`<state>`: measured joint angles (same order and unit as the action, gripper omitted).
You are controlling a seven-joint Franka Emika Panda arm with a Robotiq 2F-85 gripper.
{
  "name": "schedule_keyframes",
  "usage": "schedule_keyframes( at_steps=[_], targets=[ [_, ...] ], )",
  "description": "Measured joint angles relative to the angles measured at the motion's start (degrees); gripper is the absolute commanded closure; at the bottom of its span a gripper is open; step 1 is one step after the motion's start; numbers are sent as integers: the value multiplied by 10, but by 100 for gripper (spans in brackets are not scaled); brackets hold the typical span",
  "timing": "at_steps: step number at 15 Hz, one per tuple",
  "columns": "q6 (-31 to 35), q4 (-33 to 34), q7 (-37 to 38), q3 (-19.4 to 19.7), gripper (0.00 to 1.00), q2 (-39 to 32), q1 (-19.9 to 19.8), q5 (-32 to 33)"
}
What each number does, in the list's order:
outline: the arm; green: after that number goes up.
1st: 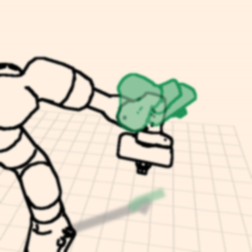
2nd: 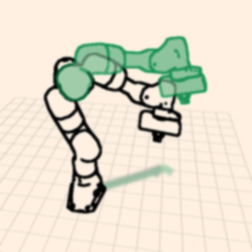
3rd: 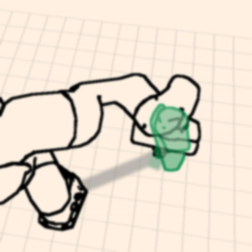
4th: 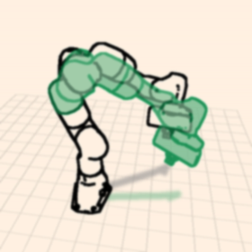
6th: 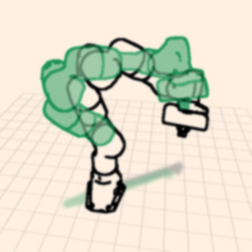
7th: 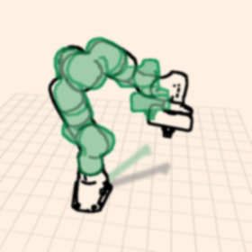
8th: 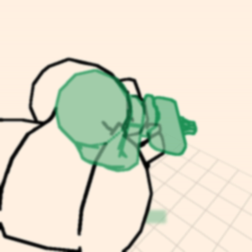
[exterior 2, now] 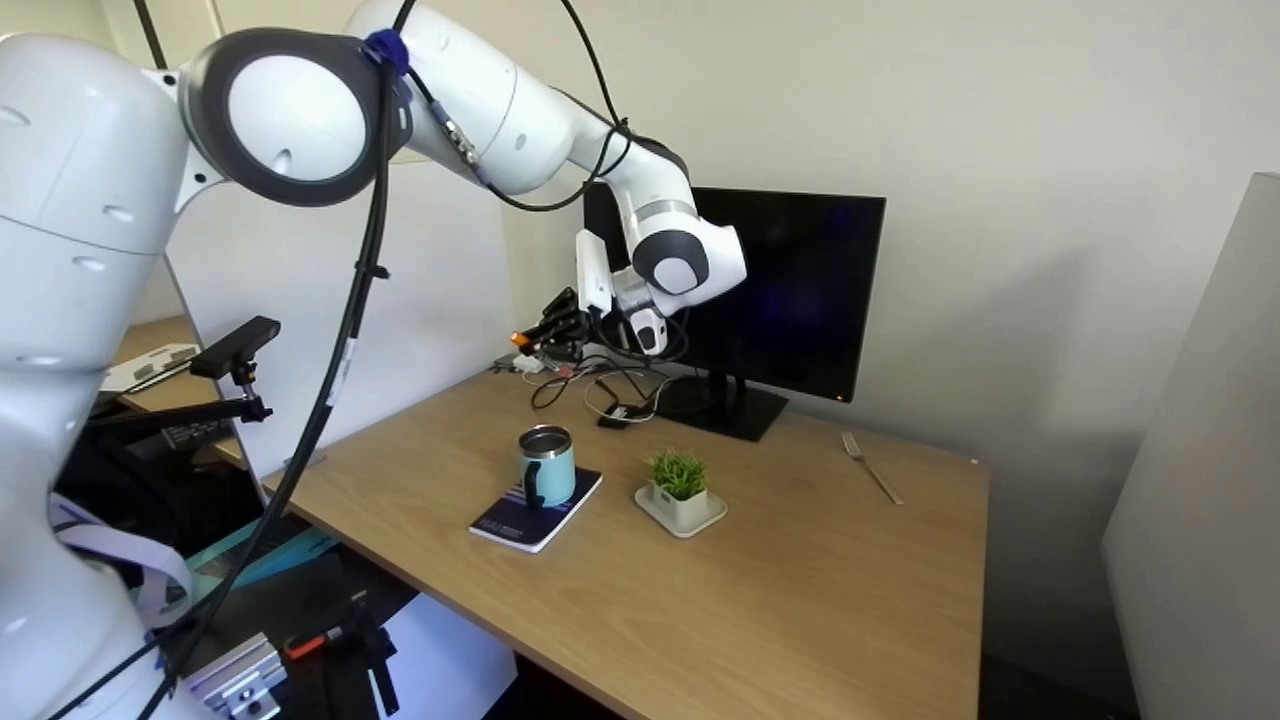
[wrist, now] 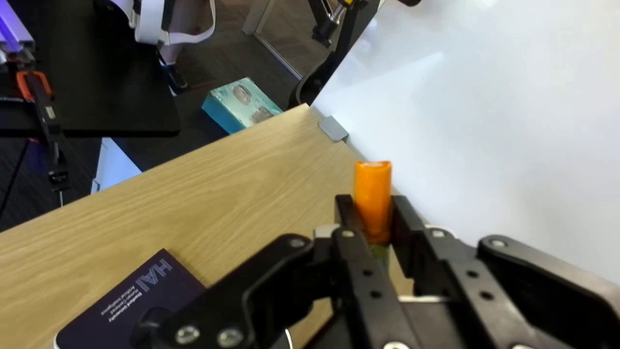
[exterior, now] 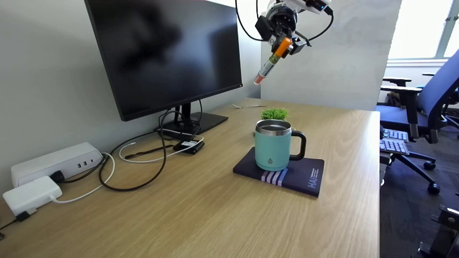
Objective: Pick up the mug, put it on the book, then put the marker in the mug
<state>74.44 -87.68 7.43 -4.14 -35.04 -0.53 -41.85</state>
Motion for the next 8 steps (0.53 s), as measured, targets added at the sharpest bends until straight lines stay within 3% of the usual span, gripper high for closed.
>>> schedule_keyframes(
  at_steps=[8],
  targets=[
    [-21, -132, -3, 2, 95, 93, 9, 1]
  ],
)
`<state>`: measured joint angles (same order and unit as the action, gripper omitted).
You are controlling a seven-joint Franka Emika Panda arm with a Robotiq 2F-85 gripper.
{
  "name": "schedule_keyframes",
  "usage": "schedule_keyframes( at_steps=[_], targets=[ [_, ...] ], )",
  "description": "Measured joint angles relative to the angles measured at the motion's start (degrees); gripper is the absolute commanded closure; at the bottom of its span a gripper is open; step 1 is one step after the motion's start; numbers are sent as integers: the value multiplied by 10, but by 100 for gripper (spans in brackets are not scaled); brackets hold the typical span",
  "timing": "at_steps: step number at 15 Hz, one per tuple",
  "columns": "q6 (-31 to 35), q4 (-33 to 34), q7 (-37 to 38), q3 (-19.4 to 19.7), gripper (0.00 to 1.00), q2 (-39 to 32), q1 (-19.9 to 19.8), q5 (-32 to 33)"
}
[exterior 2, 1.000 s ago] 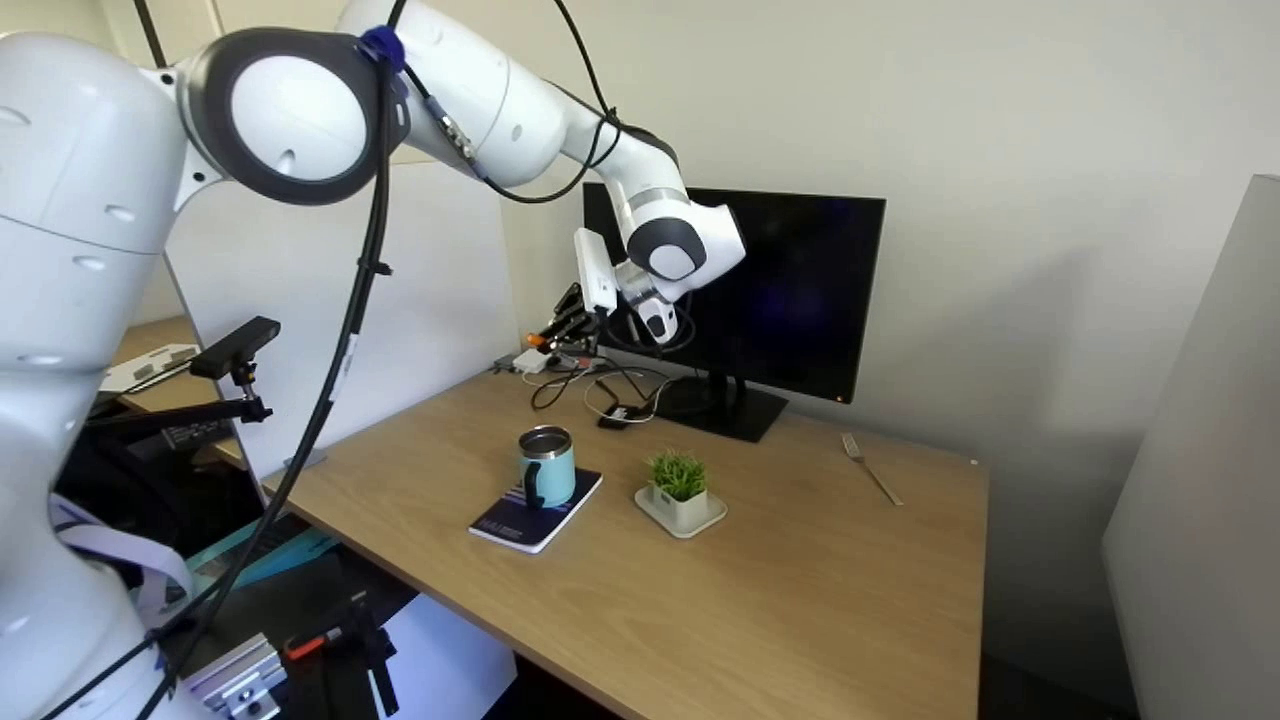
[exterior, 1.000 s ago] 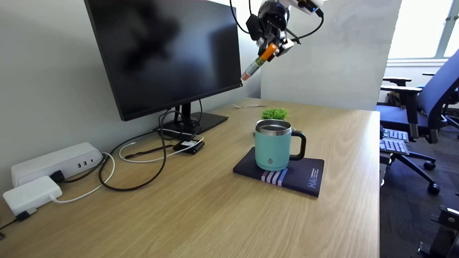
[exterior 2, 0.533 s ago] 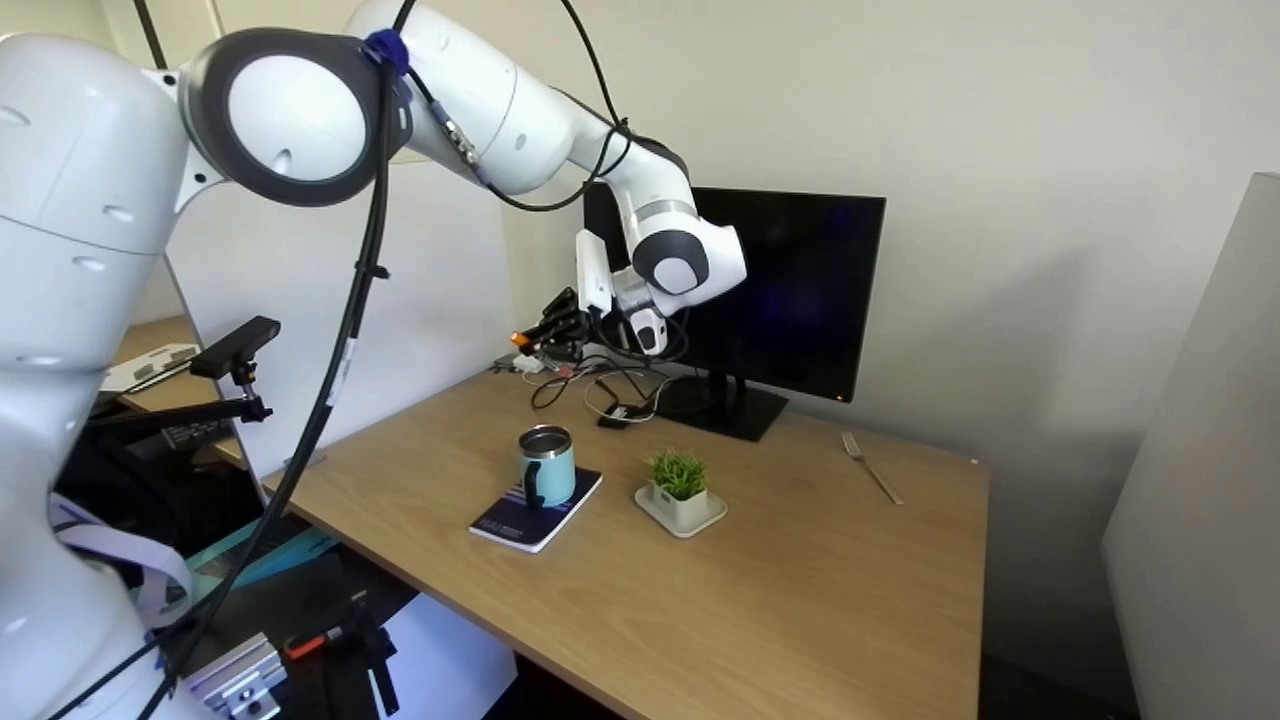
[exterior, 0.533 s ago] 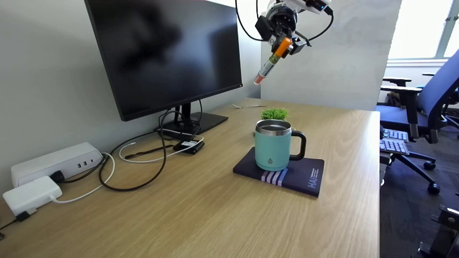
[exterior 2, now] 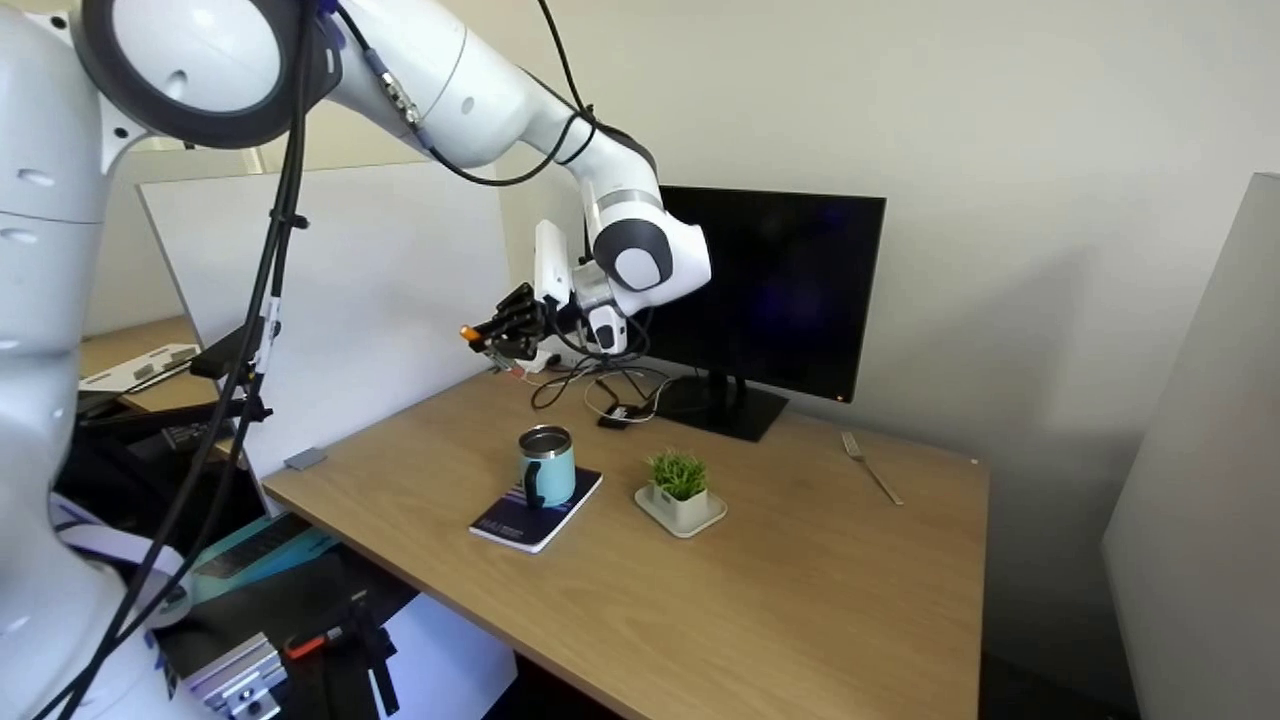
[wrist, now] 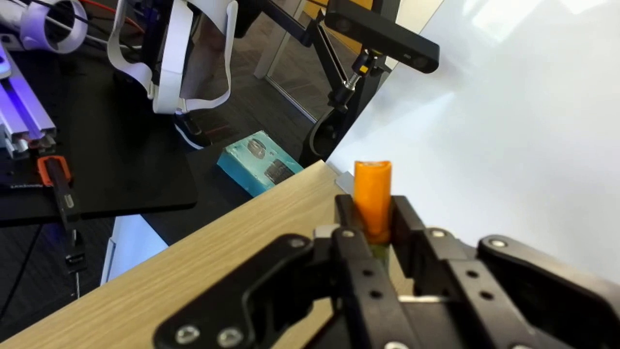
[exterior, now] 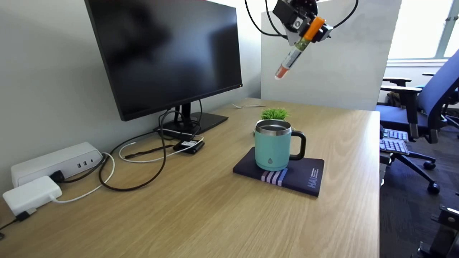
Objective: Pick up the mug, put it on the book, then put the marker in the mug
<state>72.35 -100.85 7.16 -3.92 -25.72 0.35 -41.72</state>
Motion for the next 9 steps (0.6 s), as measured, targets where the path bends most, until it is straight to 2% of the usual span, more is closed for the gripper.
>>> schedule_keyframes(
  at_steps=[5, 9],
  targets=[
    [2, -42, -7, 3, 95, -5, 8, 0],
    [17, -48, -21, 3, 95, -22, 16, 1]
  ],
)
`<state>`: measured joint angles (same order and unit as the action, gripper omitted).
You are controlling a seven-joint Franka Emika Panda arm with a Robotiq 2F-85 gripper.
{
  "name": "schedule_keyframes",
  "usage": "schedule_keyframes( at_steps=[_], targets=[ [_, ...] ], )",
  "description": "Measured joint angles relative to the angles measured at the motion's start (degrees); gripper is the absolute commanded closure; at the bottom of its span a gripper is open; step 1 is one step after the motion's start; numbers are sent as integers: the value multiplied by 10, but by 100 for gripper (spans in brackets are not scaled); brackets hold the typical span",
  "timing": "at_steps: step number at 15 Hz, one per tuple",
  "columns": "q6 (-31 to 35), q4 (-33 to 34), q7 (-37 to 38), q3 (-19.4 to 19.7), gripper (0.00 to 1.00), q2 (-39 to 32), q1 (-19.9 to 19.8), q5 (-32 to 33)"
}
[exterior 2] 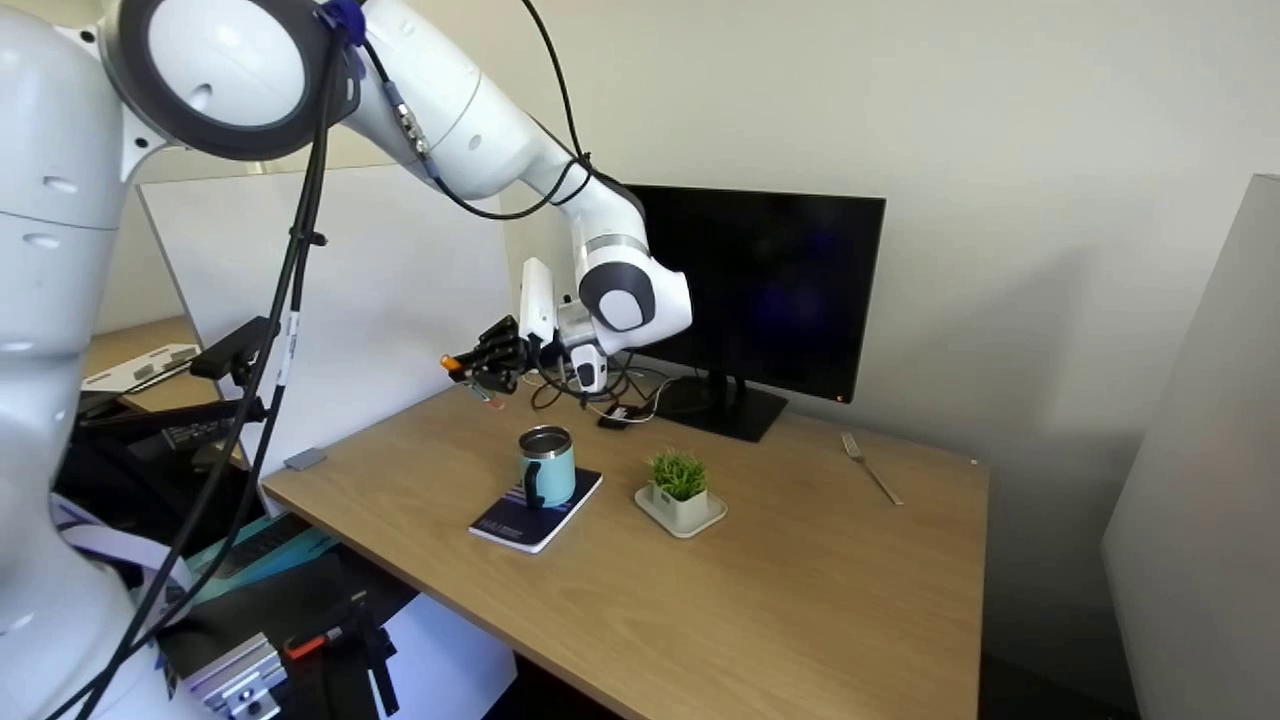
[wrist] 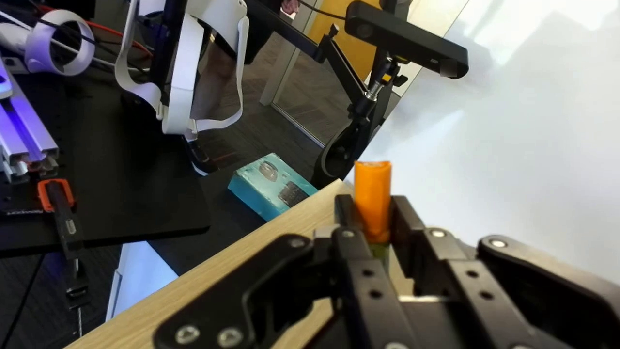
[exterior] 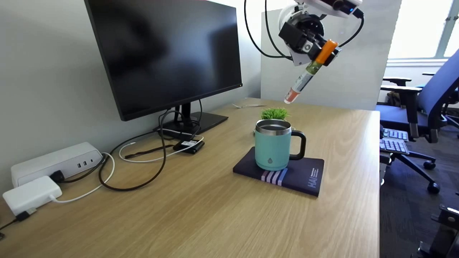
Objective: Pick up the mug, put it on the book, then put the marker in the mug
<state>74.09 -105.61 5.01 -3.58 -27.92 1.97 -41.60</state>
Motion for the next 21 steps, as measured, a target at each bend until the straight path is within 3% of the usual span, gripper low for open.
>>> schedule_keyframes(
  at_steps=[7, 21],
  targets=[
    [53, 24, -28, 0, 95, -53, 14, 18],
    [60, 106, -33, 0, 95, -101, 13, 78]
  ],
)
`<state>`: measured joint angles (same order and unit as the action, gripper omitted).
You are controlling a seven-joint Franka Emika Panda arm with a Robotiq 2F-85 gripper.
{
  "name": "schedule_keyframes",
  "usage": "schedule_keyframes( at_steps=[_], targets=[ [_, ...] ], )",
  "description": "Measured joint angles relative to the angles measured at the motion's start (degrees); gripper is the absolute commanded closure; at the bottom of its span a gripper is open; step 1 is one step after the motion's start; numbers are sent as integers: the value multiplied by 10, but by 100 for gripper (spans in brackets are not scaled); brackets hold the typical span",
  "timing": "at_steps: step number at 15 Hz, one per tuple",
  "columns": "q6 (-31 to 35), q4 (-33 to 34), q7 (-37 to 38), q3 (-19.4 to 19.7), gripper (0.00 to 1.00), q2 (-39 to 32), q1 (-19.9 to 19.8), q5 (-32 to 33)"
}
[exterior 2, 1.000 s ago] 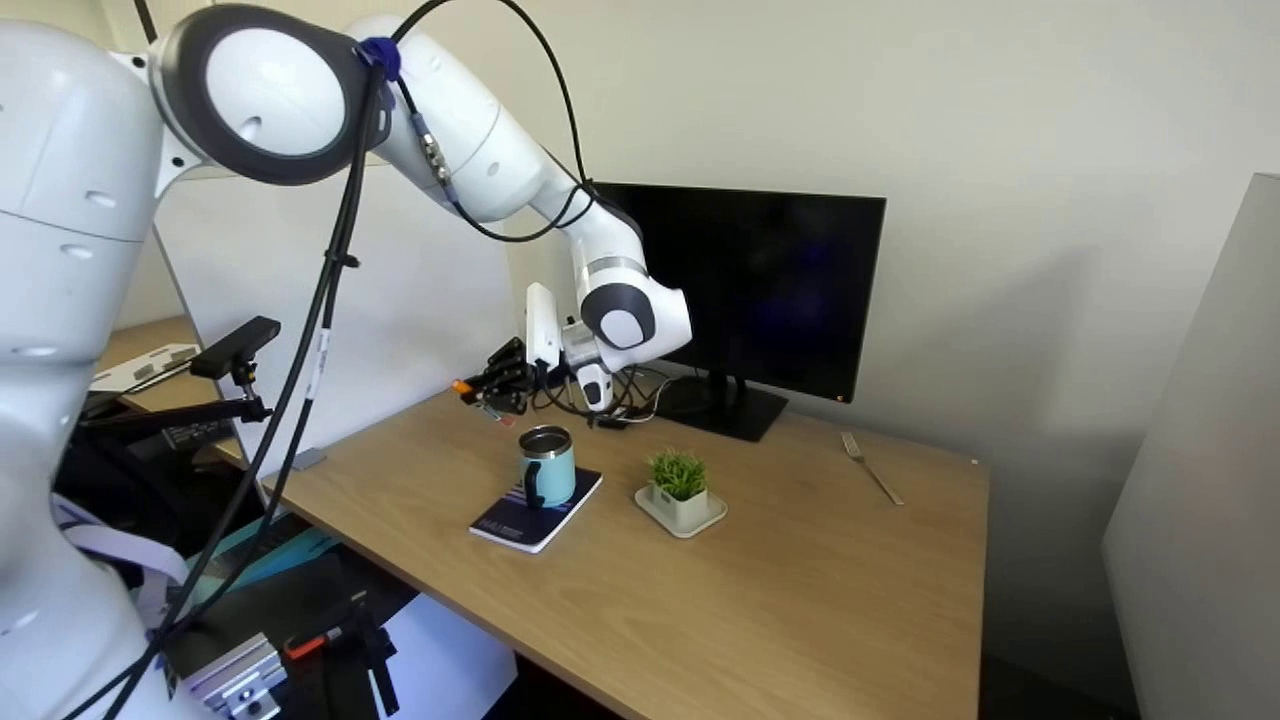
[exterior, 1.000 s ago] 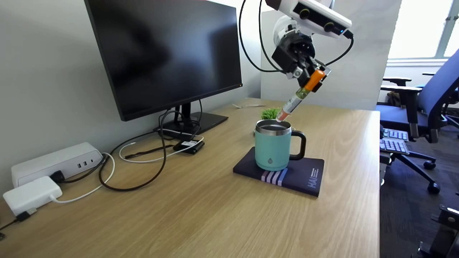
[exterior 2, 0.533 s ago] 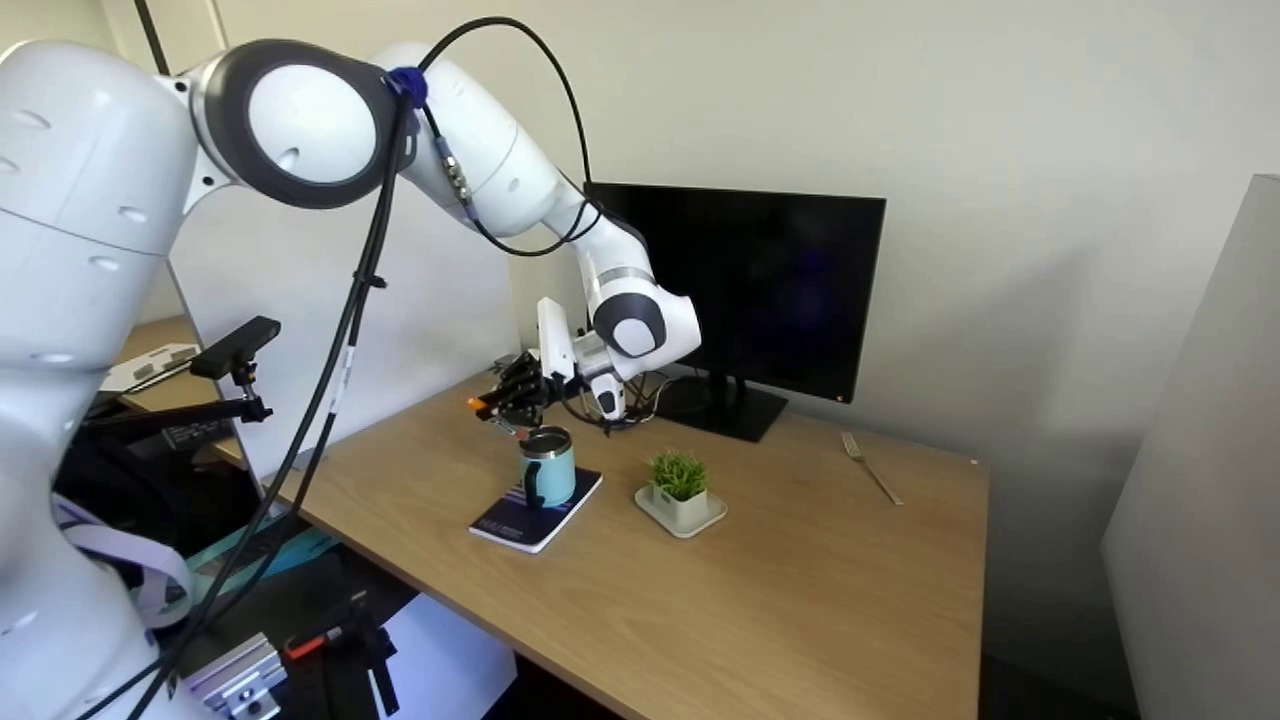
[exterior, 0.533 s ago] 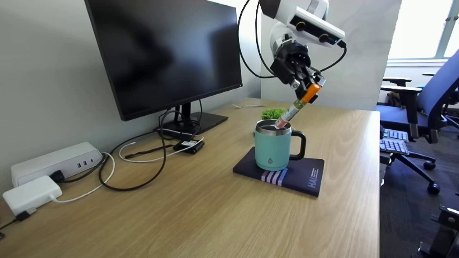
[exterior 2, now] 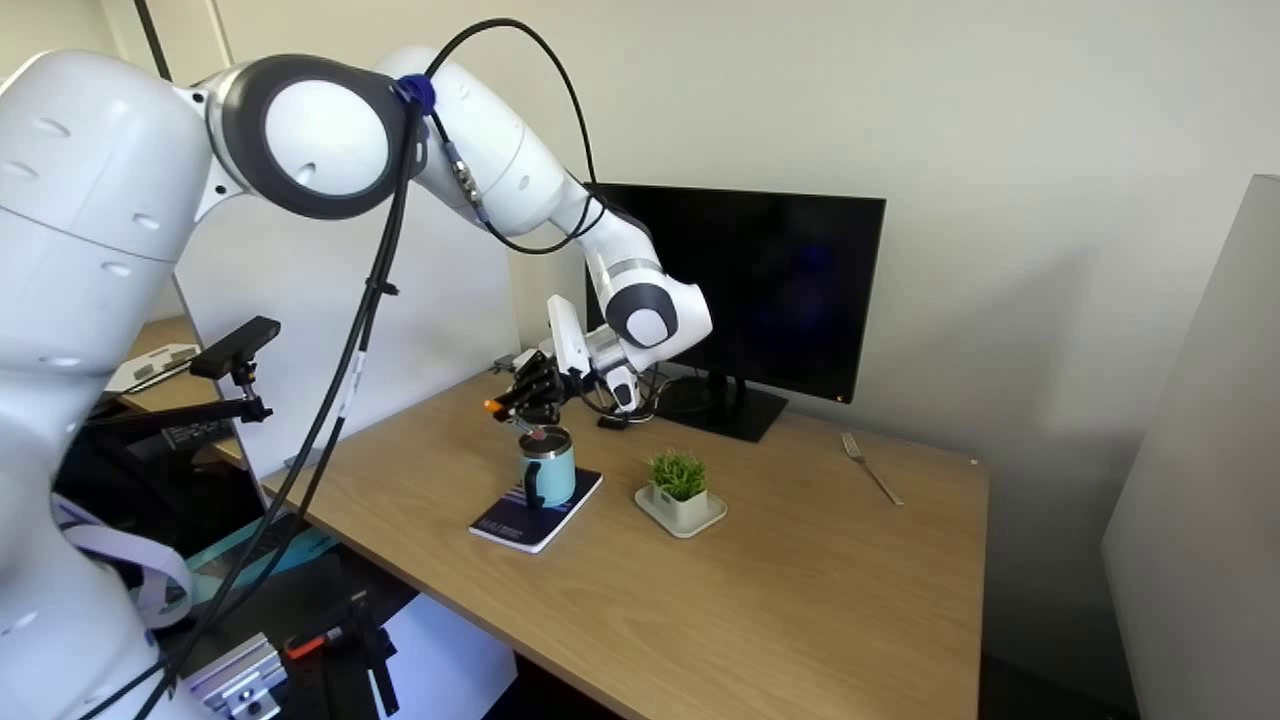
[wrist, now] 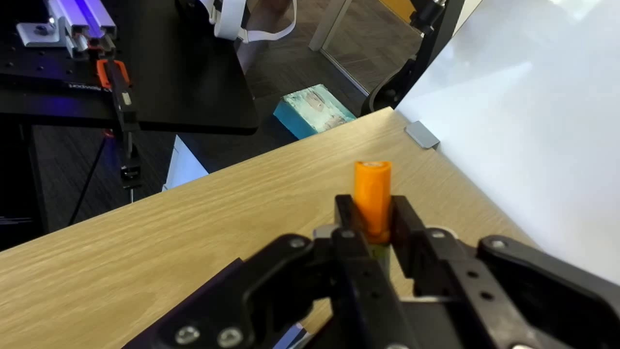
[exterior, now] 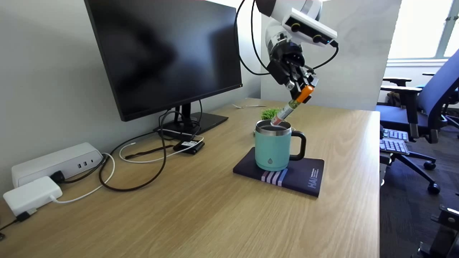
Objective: Pick up the mug, put it on the book, then put the marker in the mug
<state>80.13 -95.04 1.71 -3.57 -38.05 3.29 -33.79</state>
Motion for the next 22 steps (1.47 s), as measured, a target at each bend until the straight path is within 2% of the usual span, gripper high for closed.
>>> schedule_keyframes(
  at_steps=[7, 16, 17, 18, 19, 22],
  targets=[
    [2, 31, 0, -4, 95, -49, 2, 15],
    [16, 45, -7, -8, 95, -64, 12, 44],
    [18, 45, -8, -8, 53, -65, 13, 48],
    [18, 45, -9, -9, 53, -65, 13, 52],
    [19, 45, -10, -9, 47, -65, 14, 55],
    [19, 45, -11, -11, 26, -65, 15, 67]
  ],
)
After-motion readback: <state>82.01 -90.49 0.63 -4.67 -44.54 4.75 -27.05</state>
